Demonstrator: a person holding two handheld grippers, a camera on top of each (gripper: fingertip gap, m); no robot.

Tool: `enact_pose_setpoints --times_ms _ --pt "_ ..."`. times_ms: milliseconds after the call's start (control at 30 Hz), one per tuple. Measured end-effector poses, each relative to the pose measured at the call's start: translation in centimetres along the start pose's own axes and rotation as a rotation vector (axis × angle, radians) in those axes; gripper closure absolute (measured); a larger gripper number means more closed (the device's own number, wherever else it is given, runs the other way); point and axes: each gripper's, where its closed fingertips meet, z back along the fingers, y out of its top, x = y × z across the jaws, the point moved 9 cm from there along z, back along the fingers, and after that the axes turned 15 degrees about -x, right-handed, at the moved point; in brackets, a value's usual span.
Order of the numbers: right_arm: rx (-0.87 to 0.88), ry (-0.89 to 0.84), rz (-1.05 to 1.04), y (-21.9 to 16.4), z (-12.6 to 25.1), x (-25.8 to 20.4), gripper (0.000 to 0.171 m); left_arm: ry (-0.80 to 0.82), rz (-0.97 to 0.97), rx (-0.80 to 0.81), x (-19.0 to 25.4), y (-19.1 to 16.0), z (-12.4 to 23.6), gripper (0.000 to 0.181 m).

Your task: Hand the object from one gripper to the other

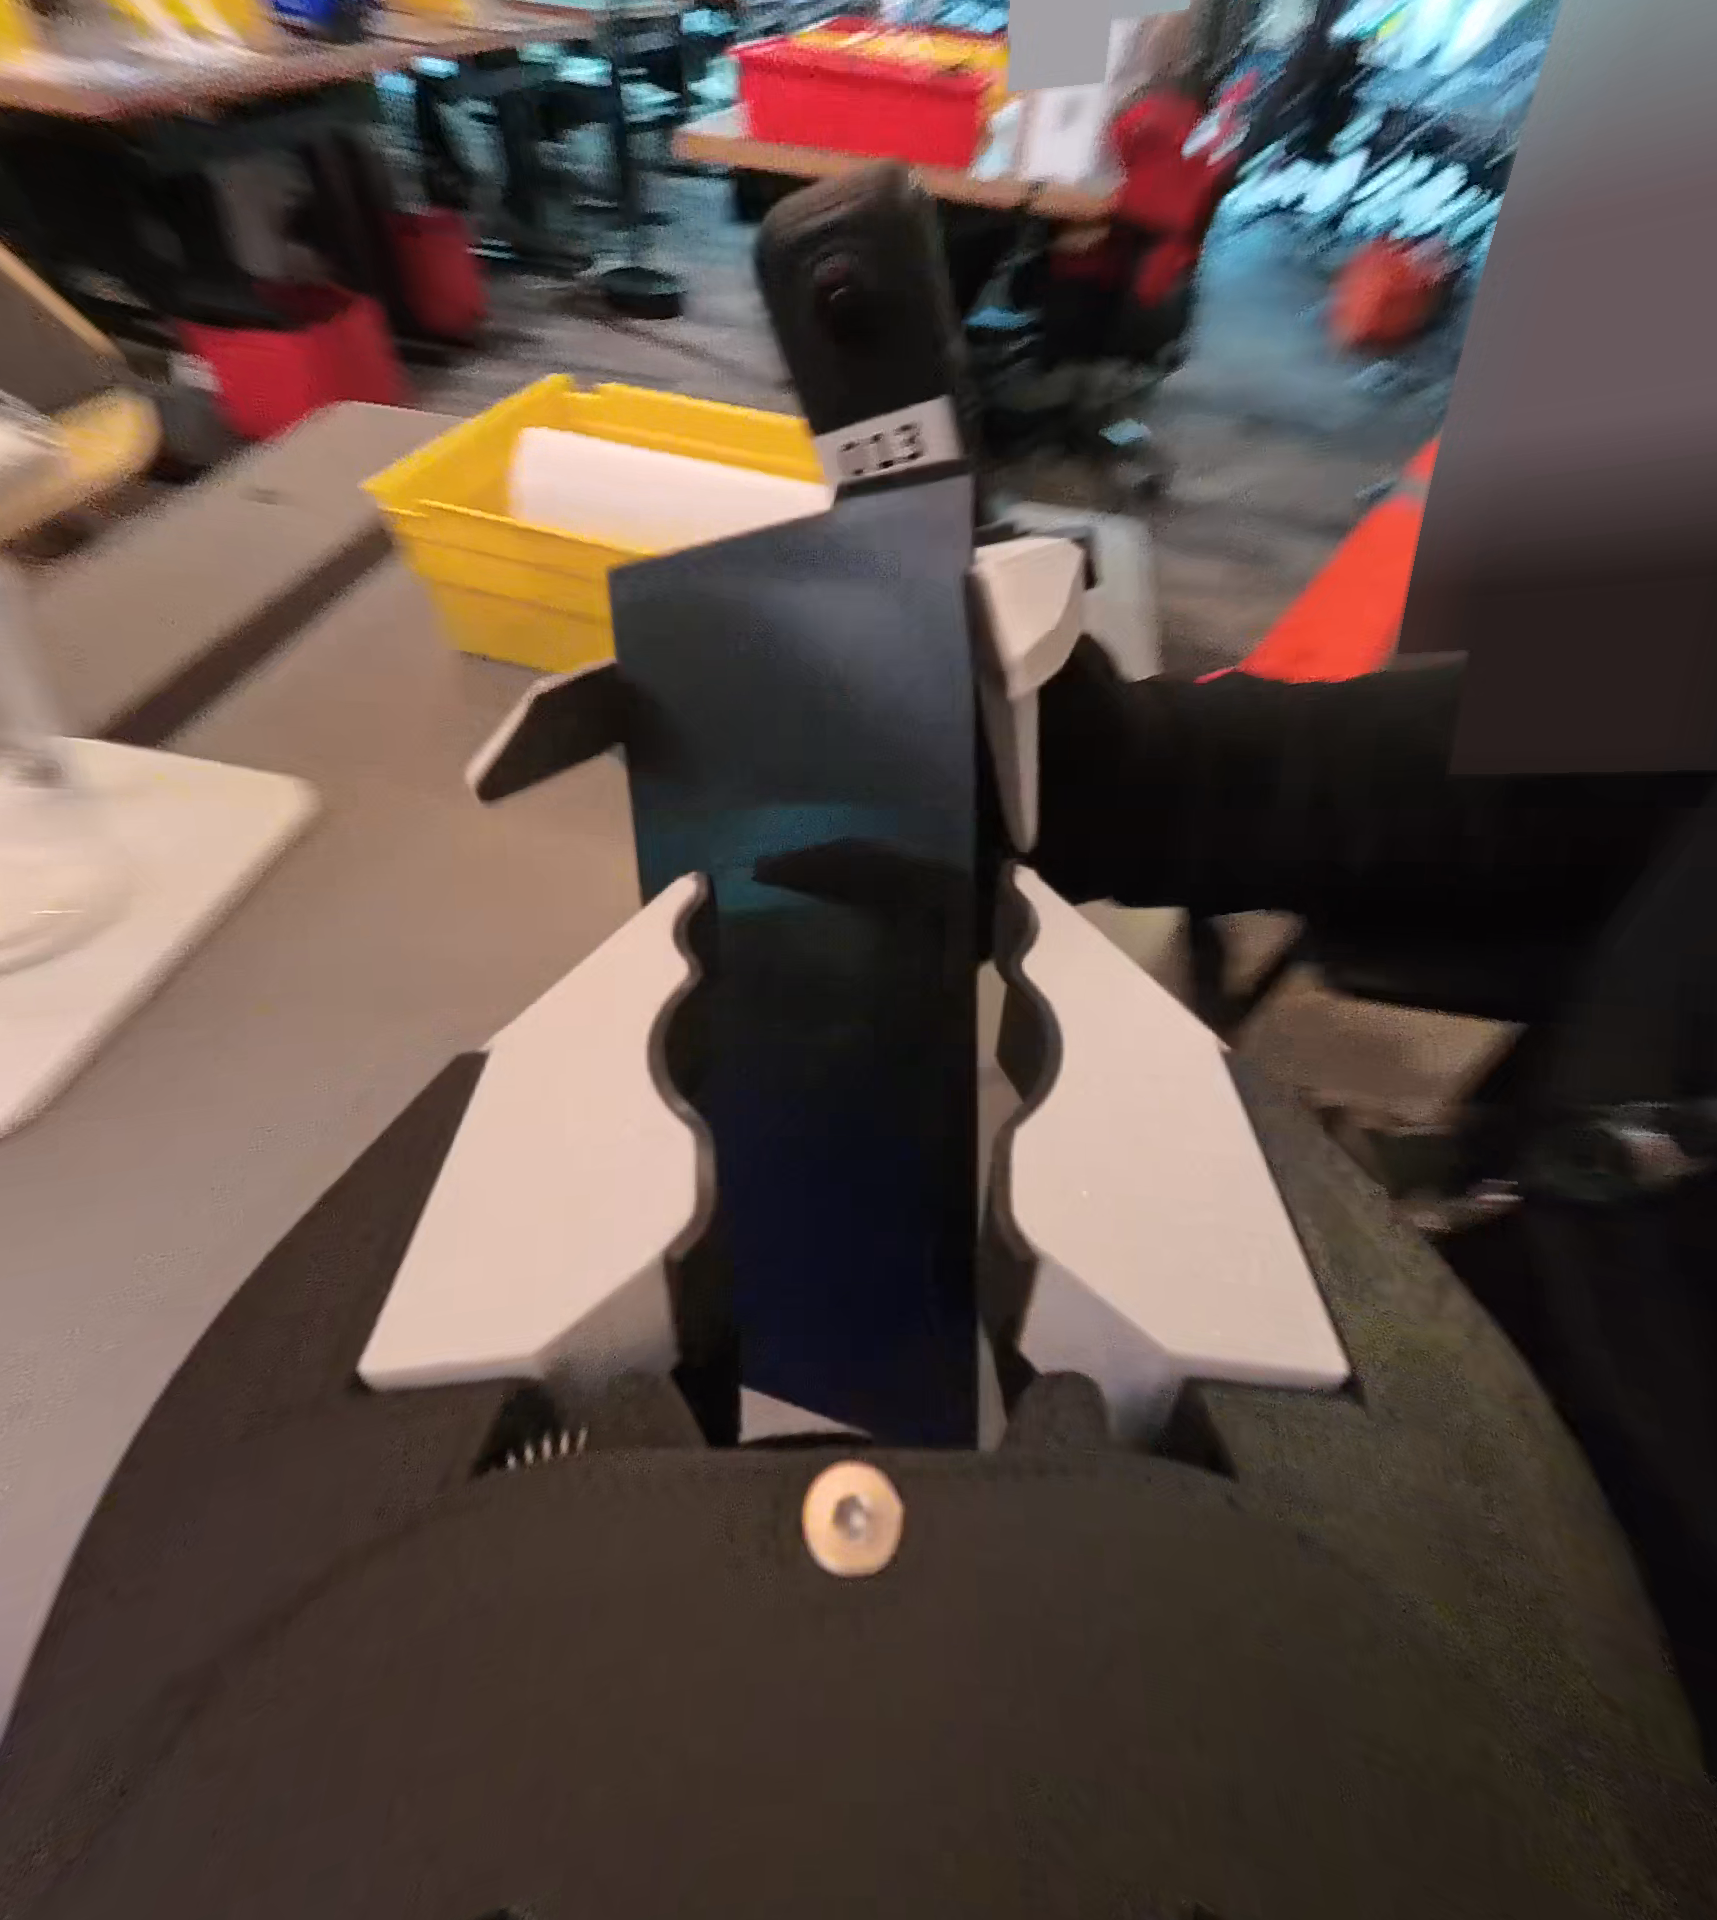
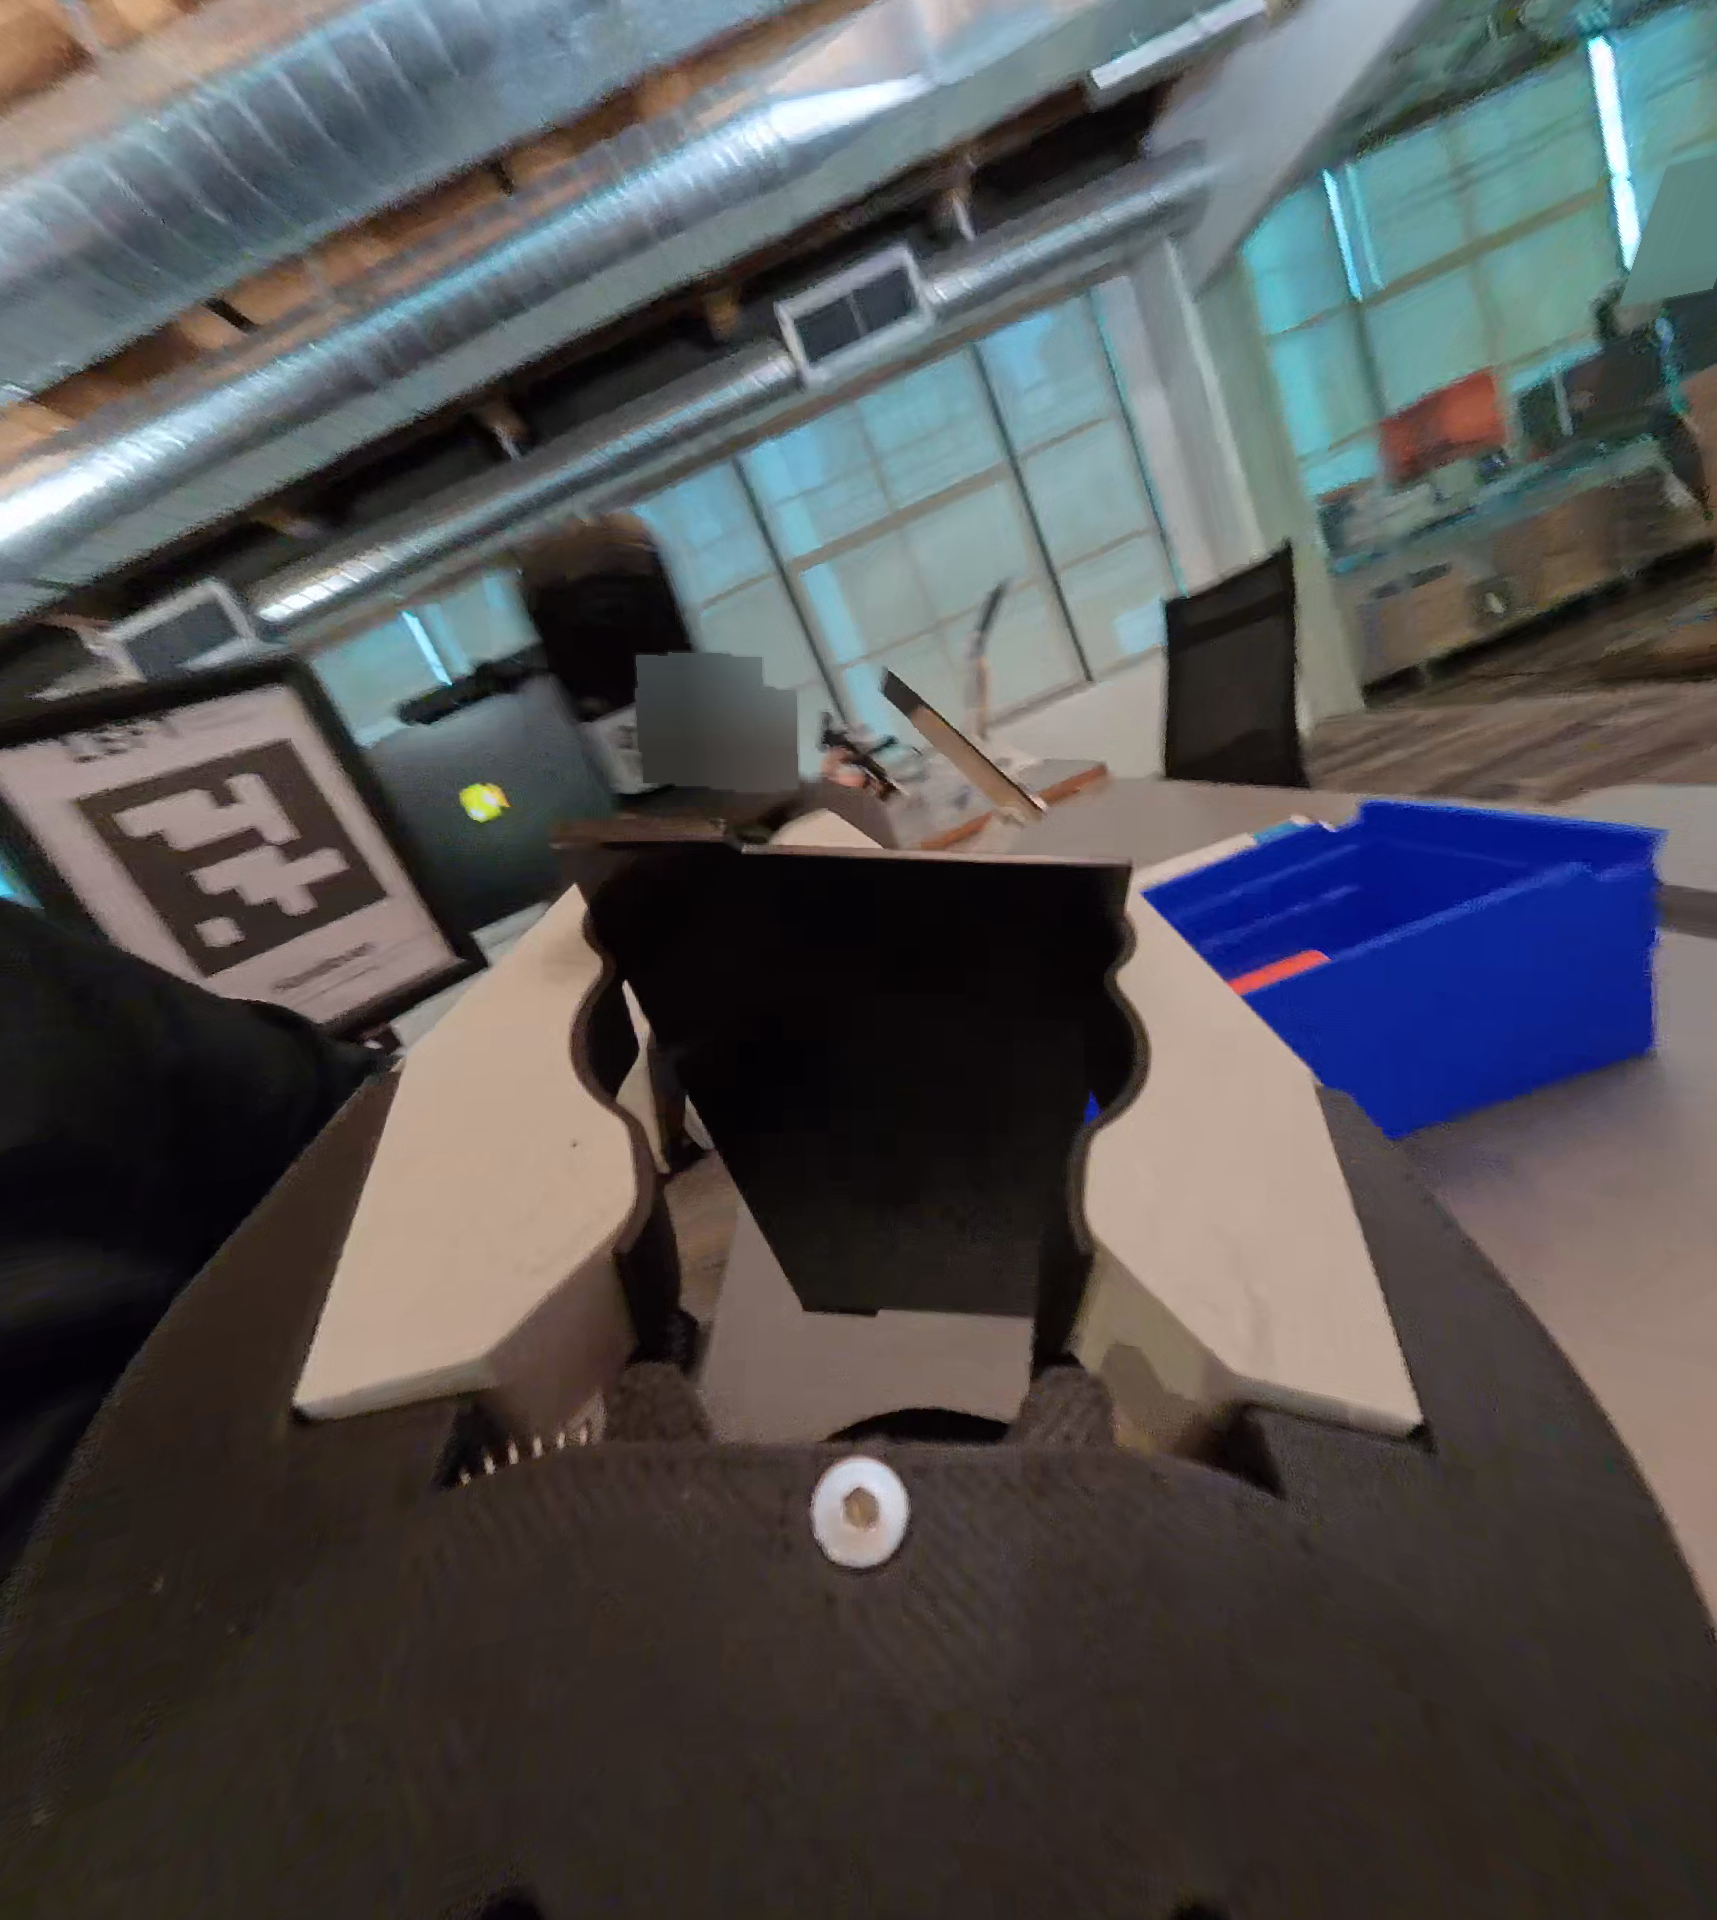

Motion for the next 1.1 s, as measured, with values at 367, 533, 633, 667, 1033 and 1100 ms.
enact_pose_setpoints --times_ms 367,533,633,667,1033,1100 --pt "-0.027 0.527 0.068 -0.5 -0.8 -4.0 0.084 -0.681 0.248 0.167 -0.6 -2.5 -2.1 0.138" --pt "-0.067 0.62 0.093 -0.8 -1.0 -5.0 0.084 -0.76 0.254 0.15 -0.3 -3.0 -2.4 0.15" --pt "-0.097 0.623 0.134 -1.0 -1.2 -5.6 0.084 -0.817 0.252 0.093 0.2 -3.4 -2.8 0.149" --pt "-0.098 0.621 0.144 -0.9 -1.2 -5.7 0.084 -0.823 0.243 0.065 0.5 -3.5 -3.1 0.145" --pt "-0.089 0.65 0.142 -0.9 -1.0 -6.0 0.085 -0.86 0.093 0.068 2.4 -3.4 -3.4 0.179" --pt "-0.043 0.579 0.144 -0.4 -0.5 -5.3 0.09 -0.81 0.087 0.076 2.2 -3.2 -3.1 0.181"
